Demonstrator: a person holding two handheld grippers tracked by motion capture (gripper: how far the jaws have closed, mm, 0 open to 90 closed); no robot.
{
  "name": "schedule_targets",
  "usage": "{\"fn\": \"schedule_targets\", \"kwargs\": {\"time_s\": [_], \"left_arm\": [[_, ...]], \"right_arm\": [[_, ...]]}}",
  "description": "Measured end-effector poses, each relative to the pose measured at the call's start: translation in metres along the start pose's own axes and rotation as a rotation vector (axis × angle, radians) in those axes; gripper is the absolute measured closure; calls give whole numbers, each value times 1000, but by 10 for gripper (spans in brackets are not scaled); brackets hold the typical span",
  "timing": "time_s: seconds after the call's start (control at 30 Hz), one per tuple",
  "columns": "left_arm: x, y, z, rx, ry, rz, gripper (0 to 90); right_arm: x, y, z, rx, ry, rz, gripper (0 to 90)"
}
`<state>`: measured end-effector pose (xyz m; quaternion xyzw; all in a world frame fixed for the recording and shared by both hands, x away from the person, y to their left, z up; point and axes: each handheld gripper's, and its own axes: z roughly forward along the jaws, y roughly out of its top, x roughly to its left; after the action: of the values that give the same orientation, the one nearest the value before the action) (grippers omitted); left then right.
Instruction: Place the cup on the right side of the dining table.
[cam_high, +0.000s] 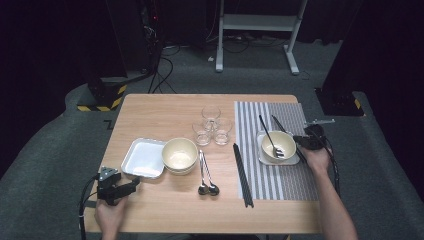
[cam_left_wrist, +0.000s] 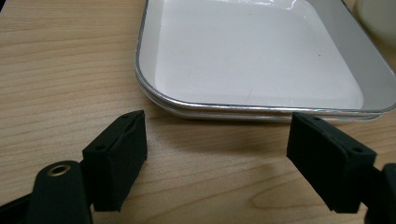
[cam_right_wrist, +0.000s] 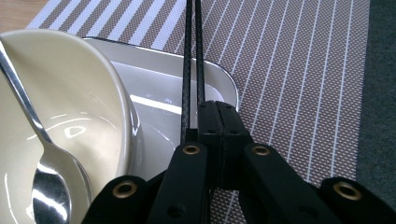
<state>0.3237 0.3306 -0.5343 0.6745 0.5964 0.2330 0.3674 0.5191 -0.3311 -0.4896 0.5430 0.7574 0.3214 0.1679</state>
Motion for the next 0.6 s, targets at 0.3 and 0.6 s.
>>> {"fn": "schedule_targets", "kwargs": {"time_s": [0.3, 0.6], "left_arm": [[0, 0, 0, 0, 0, 0, 203], [0, 0, 0, 0, 1, 0, 203]], "right_arm": [[2, 0, 2, 0, 10, -2, 896], [2, 0, 2, -5, 17, 1, 893]]}}
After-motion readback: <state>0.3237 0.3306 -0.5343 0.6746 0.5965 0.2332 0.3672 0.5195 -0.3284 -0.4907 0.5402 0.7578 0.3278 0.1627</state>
